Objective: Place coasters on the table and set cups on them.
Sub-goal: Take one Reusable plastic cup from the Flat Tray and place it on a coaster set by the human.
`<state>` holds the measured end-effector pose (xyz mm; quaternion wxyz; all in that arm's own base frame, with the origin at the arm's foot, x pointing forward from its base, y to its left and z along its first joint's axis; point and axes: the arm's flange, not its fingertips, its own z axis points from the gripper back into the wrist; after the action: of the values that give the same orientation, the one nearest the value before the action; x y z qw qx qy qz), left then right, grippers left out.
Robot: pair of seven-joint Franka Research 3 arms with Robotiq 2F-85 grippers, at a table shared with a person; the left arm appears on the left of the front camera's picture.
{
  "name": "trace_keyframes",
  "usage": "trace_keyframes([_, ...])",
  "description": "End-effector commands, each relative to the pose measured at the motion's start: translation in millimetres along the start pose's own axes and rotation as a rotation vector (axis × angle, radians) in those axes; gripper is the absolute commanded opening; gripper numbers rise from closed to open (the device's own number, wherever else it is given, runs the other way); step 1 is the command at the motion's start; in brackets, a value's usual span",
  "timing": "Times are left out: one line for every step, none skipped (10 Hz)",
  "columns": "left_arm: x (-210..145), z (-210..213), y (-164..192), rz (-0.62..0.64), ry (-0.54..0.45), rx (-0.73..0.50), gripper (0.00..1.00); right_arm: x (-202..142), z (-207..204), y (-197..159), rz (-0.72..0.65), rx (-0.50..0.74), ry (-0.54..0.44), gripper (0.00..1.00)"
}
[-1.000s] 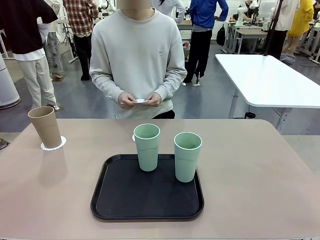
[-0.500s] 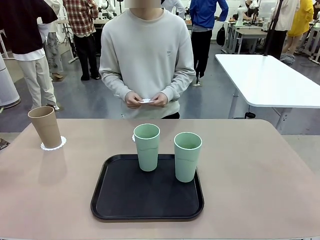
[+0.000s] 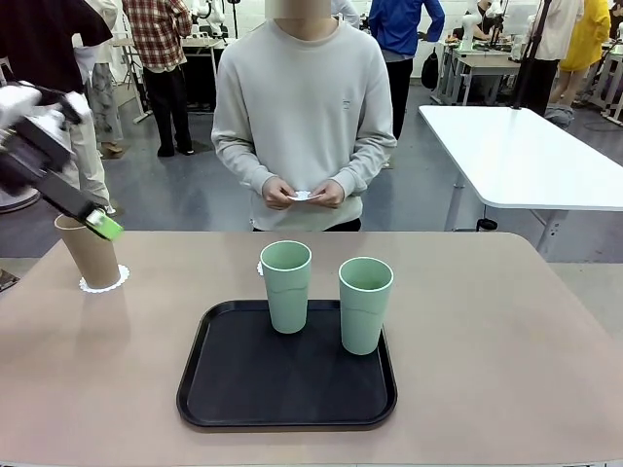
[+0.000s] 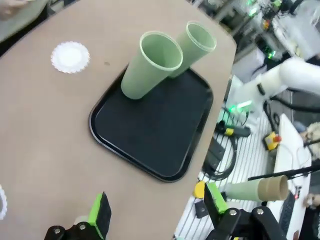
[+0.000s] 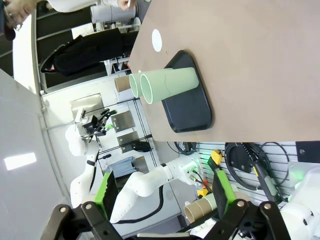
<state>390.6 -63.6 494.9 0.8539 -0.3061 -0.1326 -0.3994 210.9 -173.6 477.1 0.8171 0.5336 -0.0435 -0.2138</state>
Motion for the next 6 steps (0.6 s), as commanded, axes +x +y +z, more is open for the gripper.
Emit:
trace_keyframes([19, -22, 25, -0.067, 0.084, 0.069, 1.00, -1, 0, -1, 0.008, 0.012, 0.002, 1.00])
trace_keyframes([30, -39, 28, -0.108, 0.136, 0.132, 1.00, -1, 0, -1, 0.008, 0.012, 0.002, 1.00])
trace_keyframes([39, -52, 32, -0.147, 0.179, 0.187, 1.00, -1, 0, -1, 0.008, 0.012, 0.002, 1.00])
trace_keyframes([43, -64, 36, -0.177, 0.195, 0.213, 1.00, -1, 0, -1, 0.008, 0.012, 0.002, 1.00])
trace_keyframes([45, -77, 39, -0.204, 0.218, 0.235, 1.00, -1, 0, -1, 0.008, 0.012, 0.002, 1.00])
trace_keyframes([45, -91, 41, -0.209, 0.247, 0.224, 1.00, -1, 0, -1, 0.008, 0.012, 0.002, 1.00])
